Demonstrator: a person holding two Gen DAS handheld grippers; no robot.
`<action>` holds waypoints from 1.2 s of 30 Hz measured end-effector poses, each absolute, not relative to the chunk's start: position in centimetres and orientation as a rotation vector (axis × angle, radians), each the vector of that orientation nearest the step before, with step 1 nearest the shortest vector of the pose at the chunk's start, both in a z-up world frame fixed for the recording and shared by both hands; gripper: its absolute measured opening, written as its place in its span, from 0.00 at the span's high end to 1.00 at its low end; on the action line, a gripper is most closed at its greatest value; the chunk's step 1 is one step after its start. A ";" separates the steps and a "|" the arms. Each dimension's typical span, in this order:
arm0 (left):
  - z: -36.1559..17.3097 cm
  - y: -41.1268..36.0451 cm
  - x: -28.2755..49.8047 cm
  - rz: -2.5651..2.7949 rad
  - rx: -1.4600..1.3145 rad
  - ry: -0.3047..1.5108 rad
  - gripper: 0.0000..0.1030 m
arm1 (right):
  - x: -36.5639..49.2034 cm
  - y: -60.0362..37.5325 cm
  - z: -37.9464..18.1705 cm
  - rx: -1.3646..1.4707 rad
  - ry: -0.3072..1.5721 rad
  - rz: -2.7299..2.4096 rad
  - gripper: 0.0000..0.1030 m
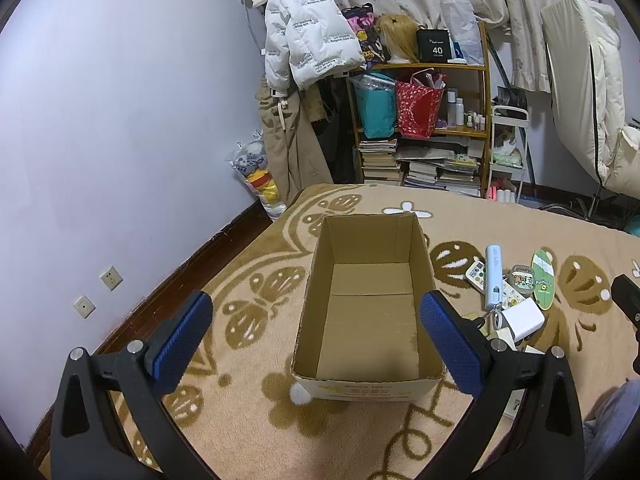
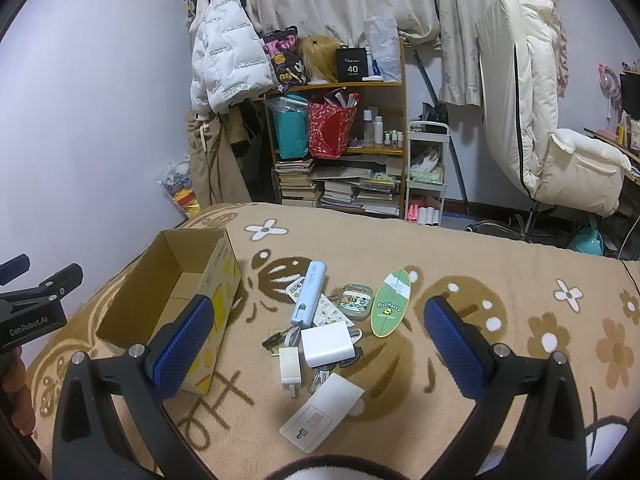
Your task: Organize rigid objects
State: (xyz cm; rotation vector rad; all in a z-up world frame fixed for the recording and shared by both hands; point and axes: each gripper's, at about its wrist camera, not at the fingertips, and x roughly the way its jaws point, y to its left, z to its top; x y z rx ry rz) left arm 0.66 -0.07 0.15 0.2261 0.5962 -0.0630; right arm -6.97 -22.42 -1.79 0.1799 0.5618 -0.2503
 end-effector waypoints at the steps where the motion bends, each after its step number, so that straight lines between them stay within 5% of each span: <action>1: 0.1 -0.1 0.6 -0.064 0.226 0.596 0.00 | -6.9 -22.4 -1.7 0.180 0.561 -0.250 0.00; 36: -0.3 0.3 1.9 -0.062 0.212 0.629 0.00 | -5.3 -22.4 -4.3 0.190 0.622 -0.264 0.00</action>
